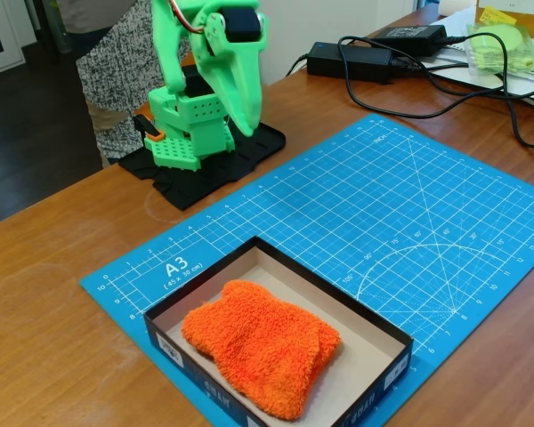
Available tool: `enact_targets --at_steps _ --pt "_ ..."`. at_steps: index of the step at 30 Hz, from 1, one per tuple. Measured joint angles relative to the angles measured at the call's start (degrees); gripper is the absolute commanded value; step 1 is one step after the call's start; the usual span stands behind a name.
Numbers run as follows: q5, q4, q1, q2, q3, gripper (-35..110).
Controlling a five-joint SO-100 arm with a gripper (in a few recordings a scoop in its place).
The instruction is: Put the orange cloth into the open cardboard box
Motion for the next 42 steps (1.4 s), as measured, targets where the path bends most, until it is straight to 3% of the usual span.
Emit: enact_targets --at_steps 5,10,16,42 --pt "2.6 -2.3 -5.4 26.6 24.3 3" --pt "4.6 -3.1 -9.9 29.9 36.8 0" --pt "7.2 1.1 -13.6 30.7 36.7 0" --pt "10.3 2.1 -12.8 30.7 36.7 0"
